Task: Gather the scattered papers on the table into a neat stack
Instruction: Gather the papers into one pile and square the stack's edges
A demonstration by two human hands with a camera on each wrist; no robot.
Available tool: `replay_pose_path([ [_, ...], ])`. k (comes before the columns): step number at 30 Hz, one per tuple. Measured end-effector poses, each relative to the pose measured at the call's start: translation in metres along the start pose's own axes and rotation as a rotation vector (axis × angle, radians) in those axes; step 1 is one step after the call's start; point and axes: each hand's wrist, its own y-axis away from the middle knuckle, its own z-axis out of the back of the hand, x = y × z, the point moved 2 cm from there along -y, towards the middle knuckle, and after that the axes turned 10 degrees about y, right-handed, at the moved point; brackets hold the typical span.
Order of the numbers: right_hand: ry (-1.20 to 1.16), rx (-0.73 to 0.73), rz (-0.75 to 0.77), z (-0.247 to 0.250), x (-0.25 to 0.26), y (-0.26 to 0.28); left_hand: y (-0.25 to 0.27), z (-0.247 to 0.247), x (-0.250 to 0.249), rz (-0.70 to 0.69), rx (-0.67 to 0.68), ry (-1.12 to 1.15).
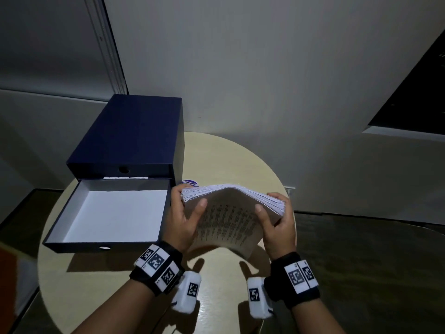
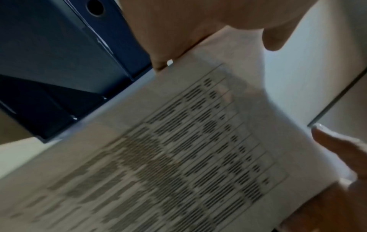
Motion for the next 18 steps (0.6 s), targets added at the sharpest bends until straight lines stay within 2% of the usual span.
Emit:
replay_pose_path([
  [2,0.005,-0.11,0.063,-0.001,0.011,-0.01,-0.009,-0.002,-0.008,-0.026,-0.063,0.015],
  [6,0.064,-0.183,-0.014,-0.008,0.018,-0.02,-0.019,-0.009,-0.012,0.024,-0.162,0.043],
  [9,0.012,-0.123,0.025,-0.007,0.013,-0.02,-0.019,-0.008,-0.014,0.019,-0.131,0.05],
  [12,-0.025,0.035,0.014,-0.004,-0.007,-0.01,-0.011,0.003,-0.002,0.019,-0.014,0.066],
  [14,0.069,0.119,-0.076,-0.007,-0.025,0.001,0.001,0.012,0.016,0.121,0.067,-0.048],
  [16,0.145,0.117,-0.173,-0.01,-0.038,0.009,0.014,0.017,0.035,0.295,0.138,-0.116],
  [18,0.191,0.087,-0.186,-0.012,-0.04,0.011,0.023,0.018,0.047,0.421,0.137,-0.143],
])
